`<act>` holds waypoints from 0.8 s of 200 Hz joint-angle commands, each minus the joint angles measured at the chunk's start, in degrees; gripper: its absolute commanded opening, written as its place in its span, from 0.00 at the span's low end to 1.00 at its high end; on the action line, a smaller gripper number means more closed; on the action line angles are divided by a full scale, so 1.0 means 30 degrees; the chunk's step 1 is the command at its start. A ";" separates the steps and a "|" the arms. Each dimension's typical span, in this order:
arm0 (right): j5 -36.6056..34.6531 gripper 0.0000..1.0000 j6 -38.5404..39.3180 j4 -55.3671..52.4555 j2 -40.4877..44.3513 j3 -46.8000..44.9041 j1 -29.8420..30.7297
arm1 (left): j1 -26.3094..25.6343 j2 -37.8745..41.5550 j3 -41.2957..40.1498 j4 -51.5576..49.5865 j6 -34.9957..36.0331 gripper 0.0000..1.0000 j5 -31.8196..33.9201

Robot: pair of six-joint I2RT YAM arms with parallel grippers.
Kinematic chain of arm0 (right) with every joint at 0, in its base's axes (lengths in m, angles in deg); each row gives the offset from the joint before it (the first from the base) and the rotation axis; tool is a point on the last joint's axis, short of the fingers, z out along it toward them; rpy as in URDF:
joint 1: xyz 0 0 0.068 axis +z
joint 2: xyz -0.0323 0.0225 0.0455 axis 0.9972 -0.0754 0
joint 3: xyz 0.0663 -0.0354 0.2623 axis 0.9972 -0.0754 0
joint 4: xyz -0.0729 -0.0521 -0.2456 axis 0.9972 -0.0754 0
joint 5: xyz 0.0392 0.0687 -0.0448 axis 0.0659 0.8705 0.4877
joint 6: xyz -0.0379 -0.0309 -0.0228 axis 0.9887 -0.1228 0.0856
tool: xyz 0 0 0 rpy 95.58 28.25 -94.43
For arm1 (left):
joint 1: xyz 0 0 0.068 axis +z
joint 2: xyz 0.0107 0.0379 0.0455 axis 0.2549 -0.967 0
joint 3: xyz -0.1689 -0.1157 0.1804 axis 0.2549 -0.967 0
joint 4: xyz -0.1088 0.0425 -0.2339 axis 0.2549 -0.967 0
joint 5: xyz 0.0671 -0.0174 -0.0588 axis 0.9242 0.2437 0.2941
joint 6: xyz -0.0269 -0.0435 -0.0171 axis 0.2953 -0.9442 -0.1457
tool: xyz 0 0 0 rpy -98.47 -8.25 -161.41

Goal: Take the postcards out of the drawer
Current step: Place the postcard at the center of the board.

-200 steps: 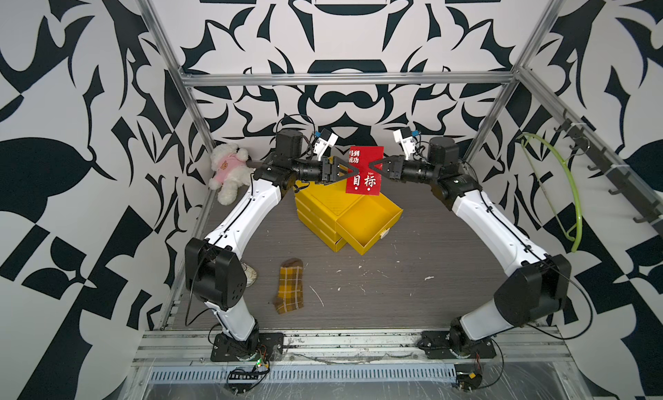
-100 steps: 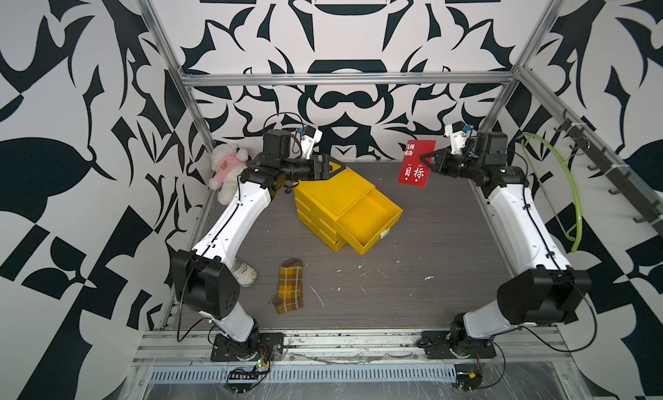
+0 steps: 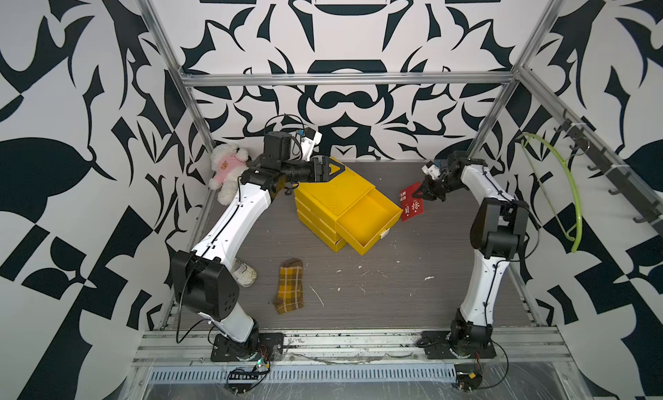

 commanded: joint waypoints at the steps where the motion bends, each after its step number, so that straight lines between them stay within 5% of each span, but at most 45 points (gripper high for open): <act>1: 0.0842 0.00 0.0165 -0.0405 0.0160 0.0590 0.0051 | 0.0027 0.0223 -0.0358 -0.0129 0.0301 0.80 0.0080; 80: -0.3407 0.00 0.0125 -0.1535 -0.2322 0.2697 0.0051 | 0.0035 0.0215 -0.0496 -0.0013 -0.0014 0.80 0.0190; 160: -0.5266 0.61 -0.0657 -0.0399 -0.1792 0.2462 0.0051 | 0.0027 0.0009 -0.0273 -0.0304 0.0242 0.80 0.0600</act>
